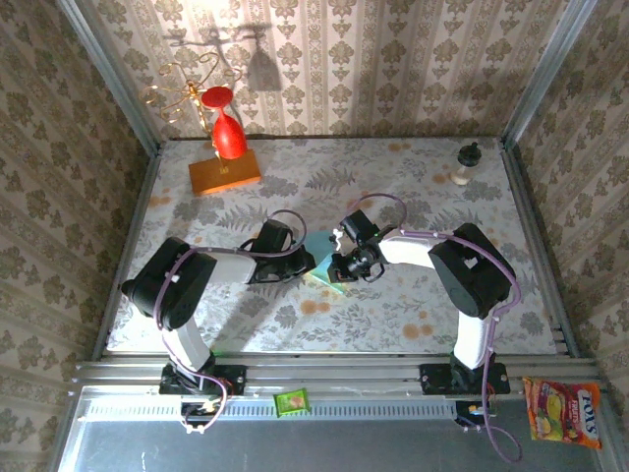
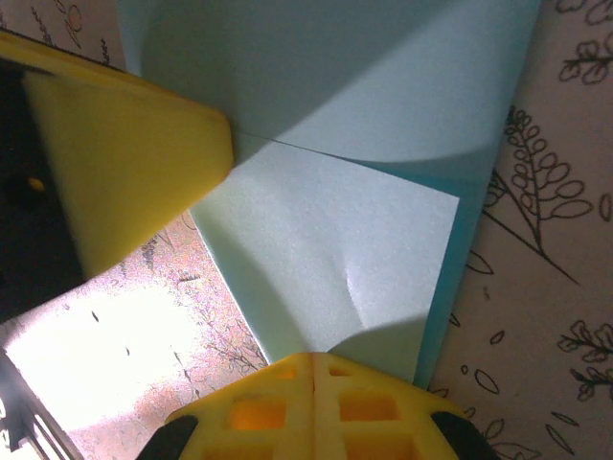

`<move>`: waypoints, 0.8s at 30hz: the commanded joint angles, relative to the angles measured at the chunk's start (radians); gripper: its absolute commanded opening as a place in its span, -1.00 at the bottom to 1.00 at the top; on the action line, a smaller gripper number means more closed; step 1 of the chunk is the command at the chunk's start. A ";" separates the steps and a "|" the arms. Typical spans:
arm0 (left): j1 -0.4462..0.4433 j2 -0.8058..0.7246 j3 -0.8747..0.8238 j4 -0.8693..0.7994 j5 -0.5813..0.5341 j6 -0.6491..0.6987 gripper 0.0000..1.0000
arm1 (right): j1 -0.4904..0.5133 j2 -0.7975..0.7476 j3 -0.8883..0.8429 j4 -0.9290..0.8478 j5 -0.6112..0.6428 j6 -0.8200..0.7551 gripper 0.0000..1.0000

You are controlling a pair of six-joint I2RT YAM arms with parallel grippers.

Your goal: Fold a paper plane with a square sheet of paper (pick it up from the middle)

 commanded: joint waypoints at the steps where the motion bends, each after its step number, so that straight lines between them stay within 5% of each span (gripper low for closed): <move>1: 0.054 -0.008 -0.050 0.007 -0.102 0.048 -0.81 | -0.014 0.053 -0.034 -0.127 0.108 0.003 -0.86; 14: 0.111 -0.148 -0.046 -0.058 -0.085 0.061 -0.77 | -0.011 0.017 0.003 -0.067 -0.019 0.016 -0.79; 19: 0.102 -0.237 -0.047 -0.120 -0.102 0.045 -0.68 | -0.009 -0.075 0.017 0.055 -0.116 0.188 -0.62; 24: 0.085 -0.294 -0.081 -0.141 -0.111 0.023 -0.53 | -0.009 -0.152 -0.049 0.149 -0.056 0.292 -0.46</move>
